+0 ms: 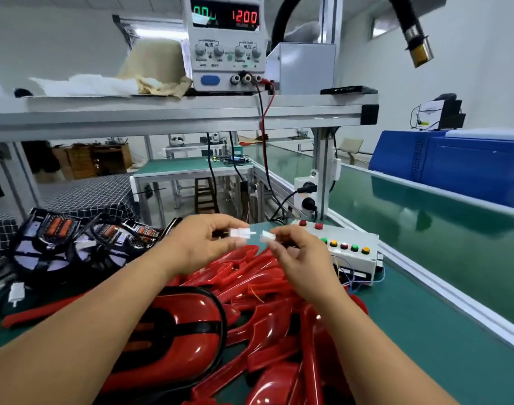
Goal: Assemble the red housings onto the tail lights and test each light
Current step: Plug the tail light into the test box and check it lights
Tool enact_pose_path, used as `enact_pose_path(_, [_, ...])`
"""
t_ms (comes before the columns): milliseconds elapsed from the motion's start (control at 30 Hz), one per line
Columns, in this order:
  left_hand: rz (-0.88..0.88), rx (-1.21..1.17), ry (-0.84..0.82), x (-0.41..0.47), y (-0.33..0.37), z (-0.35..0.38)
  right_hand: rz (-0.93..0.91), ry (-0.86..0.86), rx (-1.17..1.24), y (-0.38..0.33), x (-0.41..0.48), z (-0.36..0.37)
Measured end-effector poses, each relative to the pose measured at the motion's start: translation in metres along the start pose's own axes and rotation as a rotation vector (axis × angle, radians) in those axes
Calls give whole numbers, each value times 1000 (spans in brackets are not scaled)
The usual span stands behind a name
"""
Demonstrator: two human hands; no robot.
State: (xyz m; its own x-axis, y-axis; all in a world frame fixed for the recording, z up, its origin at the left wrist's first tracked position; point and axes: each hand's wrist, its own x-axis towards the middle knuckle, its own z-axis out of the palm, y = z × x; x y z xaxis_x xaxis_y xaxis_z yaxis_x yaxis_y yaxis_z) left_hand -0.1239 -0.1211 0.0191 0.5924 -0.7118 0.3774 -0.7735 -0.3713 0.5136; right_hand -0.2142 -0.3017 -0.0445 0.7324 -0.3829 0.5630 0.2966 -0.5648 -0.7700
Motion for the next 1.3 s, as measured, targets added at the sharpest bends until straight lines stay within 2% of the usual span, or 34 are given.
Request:
enact_pose_path(200, [-33,91,-3,11,-4,8,-44,68,23,2,1,0])
enact_pose_path(367, [-113,52,-26,16,-2,11,-294,123,-149,0,0,4])
enact_pose_path(433, [-124,28,-19,16,0,12,-321,130,-188,-2,-1,4])
enact_pose_path(533, [-123,13,-14,14,3,12,-343,142,-217,-1,-1,5])
enact_pose_path(833, [-113,187,-31,10,10,20,-345,51,-316,-3,-2,8])
enact_pose_path(933, [-121,133,-17,11,10,19,-240,97,-558,3,0,4])
enact_pose_path(1000, [-131,112,-11,11,10,18,-260,100,-635,5,1,1])
enact_pose_path(1300, [-126,128,-56,11,15,19,-321,29,-482,5,-2,3])
